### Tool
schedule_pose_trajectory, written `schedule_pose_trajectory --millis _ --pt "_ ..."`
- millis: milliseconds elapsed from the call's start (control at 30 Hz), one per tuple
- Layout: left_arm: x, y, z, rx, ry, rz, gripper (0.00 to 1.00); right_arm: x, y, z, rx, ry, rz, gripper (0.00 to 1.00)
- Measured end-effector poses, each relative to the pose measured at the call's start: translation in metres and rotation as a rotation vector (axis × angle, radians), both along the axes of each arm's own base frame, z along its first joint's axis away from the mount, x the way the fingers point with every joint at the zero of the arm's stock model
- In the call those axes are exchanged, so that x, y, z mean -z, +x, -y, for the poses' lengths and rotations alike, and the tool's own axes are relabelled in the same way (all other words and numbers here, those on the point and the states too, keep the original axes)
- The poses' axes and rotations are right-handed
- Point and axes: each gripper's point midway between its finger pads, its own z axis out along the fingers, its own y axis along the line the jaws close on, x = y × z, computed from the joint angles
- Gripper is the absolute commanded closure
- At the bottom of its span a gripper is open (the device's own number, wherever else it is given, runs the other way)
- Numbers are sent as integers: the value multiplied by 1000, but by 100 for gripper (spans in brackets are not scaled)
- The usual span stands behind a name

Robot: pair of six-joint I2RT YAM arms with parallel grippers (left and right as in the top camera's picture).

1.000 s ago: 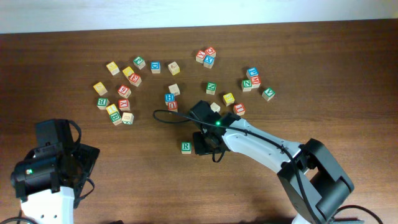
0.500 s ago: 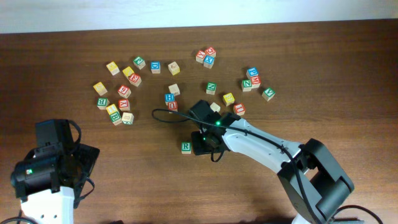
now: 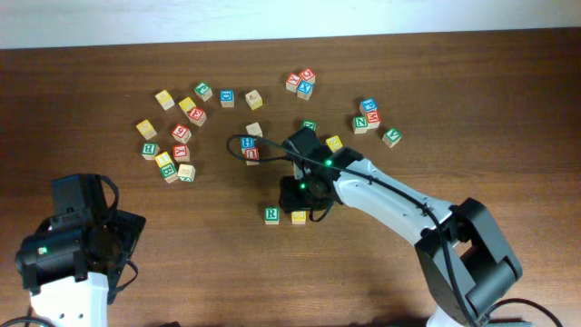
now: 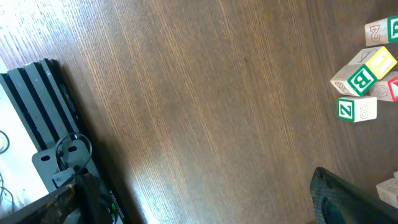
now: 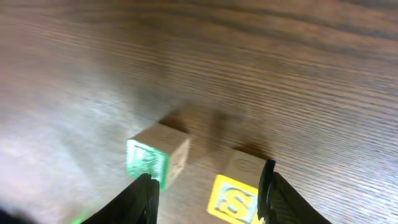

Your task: Spell out RSS

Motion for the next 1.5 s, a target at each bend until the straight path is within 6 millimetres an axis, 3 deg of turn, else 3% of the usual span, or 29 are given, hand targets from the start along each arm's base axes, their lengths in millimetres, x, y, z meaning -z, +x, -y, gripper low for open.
schedule_pose_trajectory --millis 200,300,333,400,467,533,733,967,1133,1233,1500 --pt "0 0 0 0 0 0 1 -22 0 10 -15 -1 -58 51" --pt "0 0 0 0 0 0 1 -47 12 29 19 -10 -67 37" --pt "0 0 0 0 0 -1 1 -58 17 39 37 -15 -66 30" --pt "0 0 0 0 0 0 1 -86 31 65 96 -34 -36 2" --pt "0 0 0 0 0 0 1 -115 48 99 183 -48 16 2" --pt "0 0 0 0 0 0 1 -130 59 126 254 -55 47 2" --pt "0 0 0 0 0 0 1 -129 70 179 373 -112 42 1" --pt "0 0 0 0 0 0 1 -125 78 255 501 -273 73 2" --pt "0 1 0 -1 1 4 1 -125 78 265 521 -287 74 2" --pt "-3 14 0 -26 -9 67 1 -125 78 265 521 -287 75 2" --pt "-5 37 35 16 -218 177 1 -125 79 265 521 -287 77 2"
